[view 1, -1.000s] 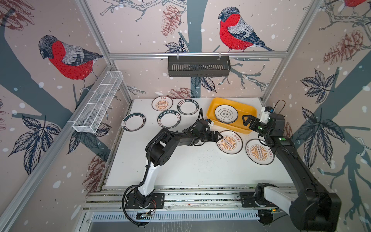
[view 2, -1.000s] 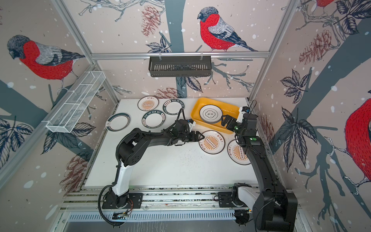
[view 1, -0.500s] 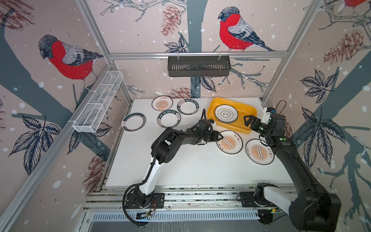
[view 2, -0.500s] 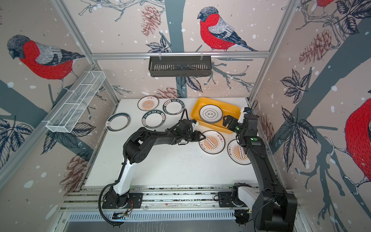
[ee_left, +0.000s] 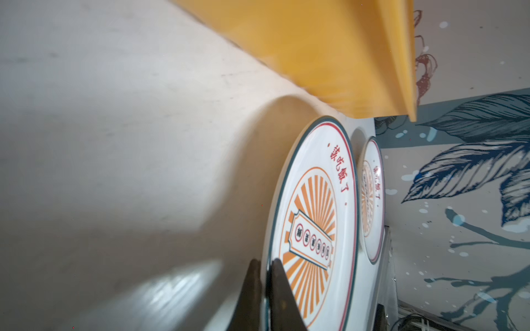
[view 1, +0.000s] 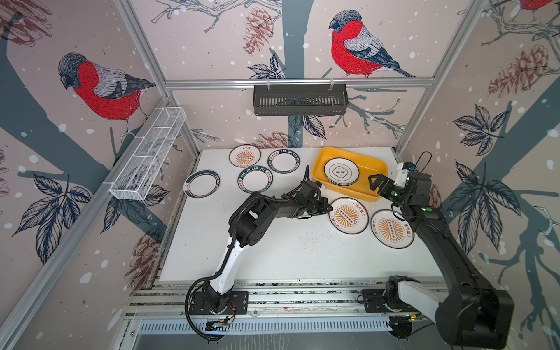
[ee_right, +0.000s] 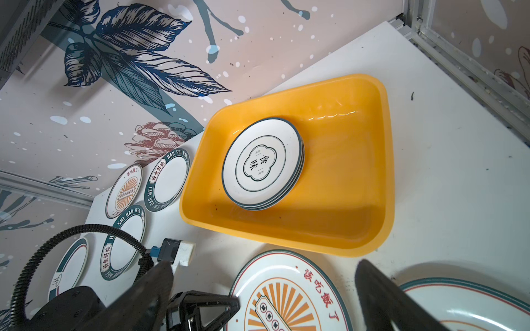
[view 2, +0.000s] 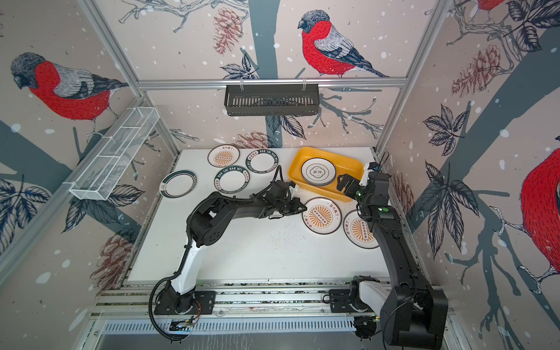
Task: Place the plates into the plastic bin on the countertop
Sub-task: 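Pinch the orange sunburst plate's edge with the left gripper and tilt it upright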
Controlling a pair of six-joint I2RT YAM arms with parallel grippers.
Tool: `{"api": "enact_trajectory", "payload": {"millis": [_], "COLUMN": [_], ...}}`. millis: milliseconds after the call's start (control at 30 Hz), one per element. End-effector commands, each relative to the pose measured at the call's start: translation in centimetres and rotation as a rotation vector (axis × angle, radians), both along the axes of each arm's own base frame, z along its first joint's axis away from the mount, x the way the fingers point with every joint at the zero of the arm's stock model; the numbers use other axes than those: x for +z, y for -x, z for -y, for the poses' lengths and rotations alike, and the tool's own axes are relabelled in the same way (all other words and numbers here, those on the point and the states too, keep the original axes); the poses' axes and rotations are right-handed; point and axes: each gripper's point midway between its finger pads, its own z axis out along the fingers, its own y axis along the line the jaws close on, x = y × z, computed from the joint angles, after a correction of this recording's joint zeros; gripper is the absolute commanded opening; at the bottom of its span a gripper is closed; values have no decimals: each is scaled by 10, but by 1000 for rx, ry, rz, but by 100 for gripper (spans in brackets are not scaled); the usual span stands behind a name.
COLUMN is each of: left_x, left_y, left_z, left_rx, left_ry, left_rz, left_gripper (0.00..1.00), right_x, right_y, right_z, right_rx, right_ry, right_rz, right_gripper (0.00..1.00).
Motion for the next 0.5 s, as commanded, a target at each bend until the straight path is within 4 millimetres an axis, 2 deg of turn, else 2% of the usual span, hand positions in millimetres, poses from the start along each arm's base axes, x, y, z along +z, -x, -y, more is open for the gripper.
{"api": "enact_trajectory", "payload": {"millis": [0, 167, 467], "left_x": [0, 22, 71], "left_y": [3, 9, 25], "left_z": [-4, -7, -20], "left_rx": [-2, -28, -69], "left_ry": [-21, 11, 45], "left_rz": [15, 53, 123], "left_gripper": [5, 0, 0], "right_x": [0, 0, 5], "right_y": [-1, -2, -11], "right_z": [2, 1, -11], "right_rx": [-11, -8, 53], "right_ry": [2, -4, -61], "right_rz": [-1, 5, 51], "right_gripper": [100, 100, 100]}}
